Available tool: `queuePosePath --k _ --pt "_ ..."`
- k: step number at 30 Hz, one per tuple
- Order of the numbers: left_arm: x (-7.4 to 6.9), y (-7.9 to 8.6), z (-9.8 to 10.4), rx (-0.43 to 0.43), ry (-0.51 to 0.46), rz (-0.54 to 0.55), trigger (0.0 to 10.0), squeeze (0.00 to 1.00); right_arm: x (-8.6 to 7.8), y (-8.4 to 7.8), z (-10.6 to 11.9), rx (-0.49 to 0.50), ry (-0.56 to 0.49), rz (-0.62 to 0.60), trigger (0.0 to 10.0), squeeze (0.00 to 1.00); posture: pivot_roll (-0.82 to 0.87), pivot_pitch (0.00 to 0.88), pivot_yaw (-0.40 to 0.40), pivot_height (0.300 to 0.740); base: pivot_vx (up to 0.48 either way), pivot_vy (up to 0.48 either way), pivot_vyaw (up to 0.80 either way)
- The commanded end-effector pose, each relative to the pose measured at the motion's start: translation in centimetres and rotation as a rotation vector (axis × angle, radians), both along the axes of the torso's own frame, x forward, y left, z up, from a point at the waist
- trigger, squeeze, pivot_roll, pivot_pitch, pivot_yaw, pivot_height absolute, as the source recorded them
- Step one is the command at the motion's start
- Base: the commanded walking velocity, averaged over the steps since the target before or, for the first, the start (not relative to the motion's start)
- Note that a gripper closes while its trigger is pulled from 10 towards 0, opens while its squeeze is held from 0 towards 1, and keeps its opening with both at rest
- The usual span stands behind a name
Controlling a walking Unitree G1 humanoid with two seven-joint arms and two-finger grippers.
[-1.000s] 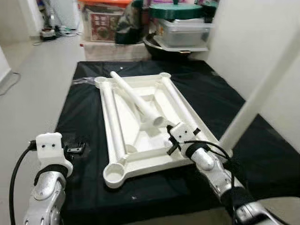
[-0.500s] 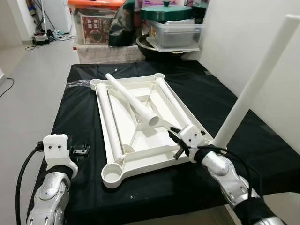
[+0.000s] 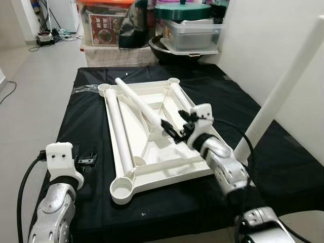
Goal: Building children table
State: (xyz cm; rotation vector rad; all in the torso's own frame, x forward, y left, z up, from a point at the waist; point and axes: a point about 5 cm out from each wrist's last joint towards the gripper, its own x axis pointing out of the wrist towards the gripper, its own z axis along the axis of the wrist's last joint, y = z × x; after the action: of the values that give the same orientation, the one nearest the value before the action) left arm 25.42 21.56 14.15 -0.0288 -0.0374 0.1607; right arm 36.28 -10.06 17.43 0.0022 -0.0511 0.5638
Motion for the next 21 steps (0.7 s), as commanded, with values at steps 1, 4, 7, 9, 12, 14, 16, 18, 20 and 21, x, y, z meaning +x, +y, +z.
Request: queuePosePath --k 1,4,7,9,12,14,16,18,20,21 --pt "0.1 -0.3 -0.2 -0.013 0.007 -0.007 10.0 0.0 0.9 0.1 -1.1 0.045 0.077 -0.025 10.0 1.0 0.07 0.0 -0.075 0.74 0.0 0.0 0.0" --pt "0.4 -0.5 0.0 -0.013 0.0 -0.015 10.0 0.0 1.9 0.9 -1.7 0.069 0.137 -0.028 10.0 1.0 0.09 0.0 -0.08 0.74 0.0 0.0 0.0" --pt "0.5 -0.3 0.3 -0.009 -0.006 -0.014 10.0 0.0 2.4 1.4 -1.9 0.082 0.191 -0.016 10.0 0.0 0.1 0.0 -0.085 0.74 0.0 0.0 0.0" --pt "0.4 -0.1 0.2 -0.008 -0.006 -0.008 10.0 0.0 2.6 1.6 -1.9 0.066 0.201 -0.014 10.0 0.0 0.11 0.0 -0.088 0.74 0.0 0.0 0.0" --pt "0.3 -0.1 0.2 -0.008 -0.005 -0.006 10.0 0.0 2.8 1.5 -2.0 0.024 0.198 -0.029 10.0 0.0 0.12 0.0 -0.093 0.74 0.0 0.0 0.0" --pt "0.3 -0.2 0.1 -0.008 -0.004 -0.006 10.0 0.0 2.9 1.4 -2.1 -0.009 0.194 -0.046 10.0 0.0 0.12 0.0 -0.093 0.74 0.0 0.0 0.0" --pt "0.3 -0.3 0.1 -0.009 -0.004 -0.008 10.0 0.0 3.1 1.1 -2.3 -0.05 0.206 -0.08 10.0 0.0 0.13 0.0 -0.097 0.74 0.0 0.0 0.0" --pt "0.3 -0.3 0.1 -0.008 -0.005 -0.009 10.0 0.0 3.1 0.9 -2.5 -0.084 0.212 -0.104 10.0 0.0 0.14 0.0 -0.105 0.74 0.0 0.0 0.0" --pt "0.3 -0.3 0.1 -0.007 -0.005 -0.008 10.0 0.0 3.2 0.8 -2.6 -0.097 0.213 -0.112 10.0 0.0 0.14 0.0 -0.105 0.74 0.0 0.0 0.0" --pt "0.2 -0.1 0.2 -0.003 -0.007 -0.005 10.0 0.0 3.2 0.7 -3.0 -0.121 0.223 -0.132 10.0 0.0 0.15 0.0 -0.112 0.74 0.0 0.0 0.0"
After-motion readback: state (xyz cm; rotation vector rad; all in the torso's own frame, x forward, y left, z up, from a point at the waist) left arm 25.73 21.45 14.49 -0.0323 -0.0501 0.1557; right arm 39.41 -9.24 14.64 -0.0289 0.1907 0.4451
